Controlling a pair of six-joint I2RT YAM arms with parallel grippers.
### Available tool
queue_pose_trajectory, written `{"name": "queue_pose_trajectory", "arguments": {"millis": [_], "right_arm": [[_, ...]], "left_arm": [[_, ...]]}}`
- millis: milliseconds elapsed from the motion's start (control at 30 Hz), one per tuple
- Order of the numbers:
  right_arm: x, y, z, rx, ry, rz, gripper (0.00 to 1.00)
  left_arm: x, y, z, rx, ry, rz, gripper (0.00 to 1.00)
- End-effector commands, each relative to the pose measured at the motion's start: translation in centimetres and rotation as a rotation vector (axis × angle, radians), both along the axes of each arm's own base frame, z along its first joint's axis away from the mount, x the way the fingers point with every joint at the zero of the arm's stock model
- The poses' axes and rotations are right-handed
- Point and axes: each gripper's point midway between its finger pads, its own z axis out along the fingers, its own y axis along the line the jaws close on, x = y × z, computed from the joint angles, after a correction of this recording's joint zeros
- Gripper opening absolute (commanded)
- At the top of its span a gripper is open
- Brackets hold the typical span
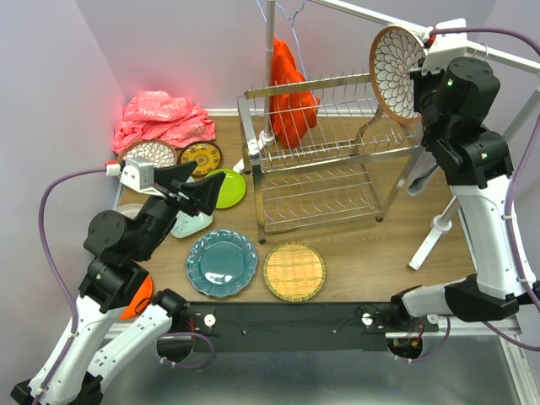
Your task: Load the plates into the dish rack
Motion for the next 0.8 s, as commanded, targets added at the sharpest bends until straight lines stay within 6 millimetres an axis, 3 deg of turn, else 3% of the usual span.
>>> {"name": "queue_pose_trajectory", "arguments": {"millis": [0, 767], "right_arm": [[-2.1, -1.8, 5.0, 0.106, -0.209, -0.054, 0.01], [-0.8, -1.3, 1.6, 0.147, -0.154, -0.06, 0.01]], "left_arm": [[0.1, 0.6, -0.1, -0.016, 0.006, 0.028, 0.88], [0.4, 0.5, -0.5, -0.025, 0.013, 0.031, 0.89]]}}
